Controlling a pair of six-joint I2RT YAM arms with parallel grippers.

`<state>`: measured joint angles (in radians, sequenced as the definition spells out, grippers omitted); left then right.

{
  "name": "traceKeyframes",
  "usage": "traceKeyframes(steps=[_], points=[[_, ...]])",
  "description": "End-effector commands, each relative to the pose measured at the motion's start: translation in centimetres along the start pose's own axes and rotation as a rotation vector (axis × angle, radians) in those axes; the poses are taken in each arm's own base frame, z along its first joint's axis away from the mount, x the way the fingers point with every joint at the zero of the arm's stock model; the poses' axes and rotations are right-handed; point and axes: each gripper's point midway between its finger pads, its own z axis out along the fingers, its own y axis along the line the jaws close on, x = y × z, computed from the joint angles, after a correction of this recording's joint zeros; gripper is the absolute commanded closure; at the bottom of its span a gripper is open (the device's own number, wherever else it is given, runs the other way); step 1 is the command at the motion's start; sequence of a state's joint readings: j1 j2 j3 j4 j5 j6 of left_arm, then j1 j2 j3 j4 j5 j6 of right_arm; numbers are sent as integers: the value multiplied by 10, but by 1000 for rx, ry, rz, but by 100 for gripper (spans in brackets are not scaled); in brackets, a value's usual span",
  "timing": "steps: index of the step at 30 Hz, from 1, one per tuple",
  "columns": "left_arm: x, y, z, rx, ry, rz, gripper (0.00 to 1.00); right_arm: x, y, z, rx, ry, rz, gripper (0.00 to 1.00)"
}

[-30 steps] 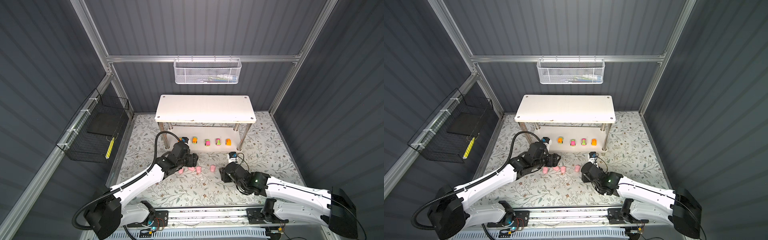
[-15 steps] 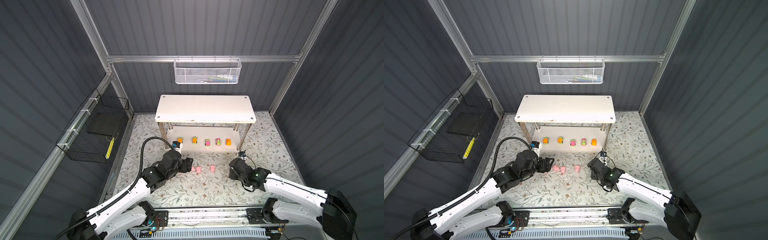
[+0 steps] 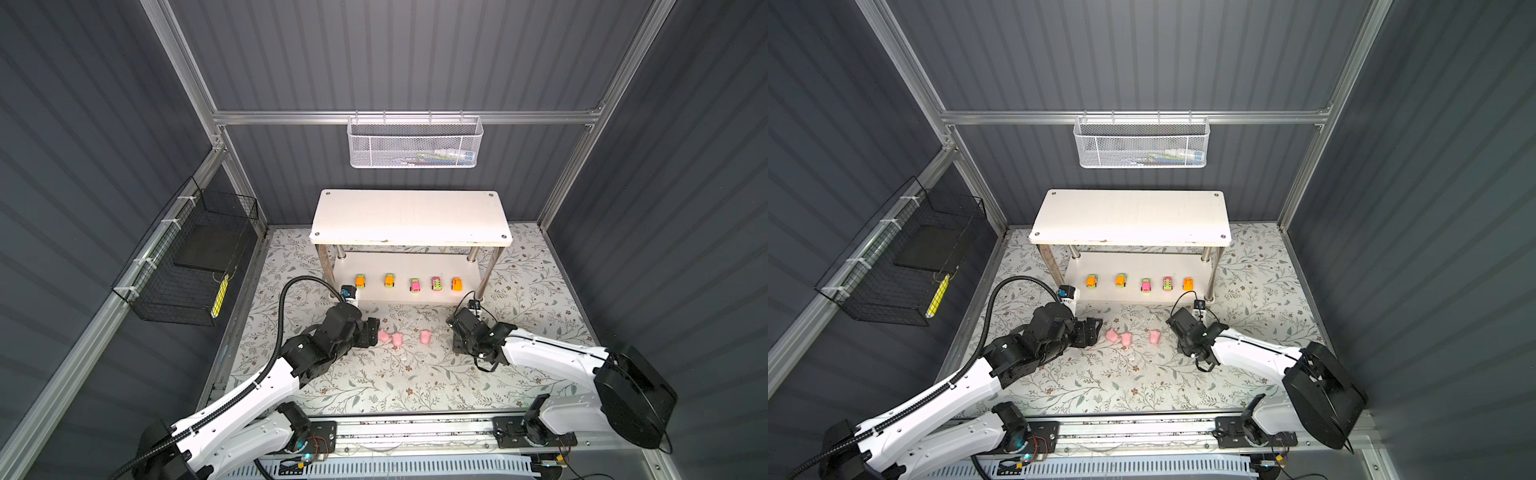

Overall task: Place and organize the plastic toys onto the shelf
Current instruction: 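Draw the left gripper back while the right gripper lowers onto a pink pig and closes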

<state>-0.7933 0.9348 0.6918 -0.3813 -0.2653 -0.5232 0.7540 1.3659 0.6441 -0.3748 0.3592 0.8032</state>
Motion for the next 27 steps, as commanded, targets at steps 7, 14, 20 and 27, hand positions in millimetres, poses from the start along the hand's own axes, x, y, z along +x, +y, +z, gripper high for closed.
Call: traceKeyframes(steps=[7,14,20,27], points=[[8,5,11,-43,38,49,19,-12,1,11,27,-20,30,48],[9,4,16,-45,50,52,19,-11,-2,19,40,-14,35,55],[9,3,19,-47,54,54,19,-12,-2,20,45,-16,29,67],[11,3,22,-50,58,62,19,-10,-7,6,27,-14,44,71]])
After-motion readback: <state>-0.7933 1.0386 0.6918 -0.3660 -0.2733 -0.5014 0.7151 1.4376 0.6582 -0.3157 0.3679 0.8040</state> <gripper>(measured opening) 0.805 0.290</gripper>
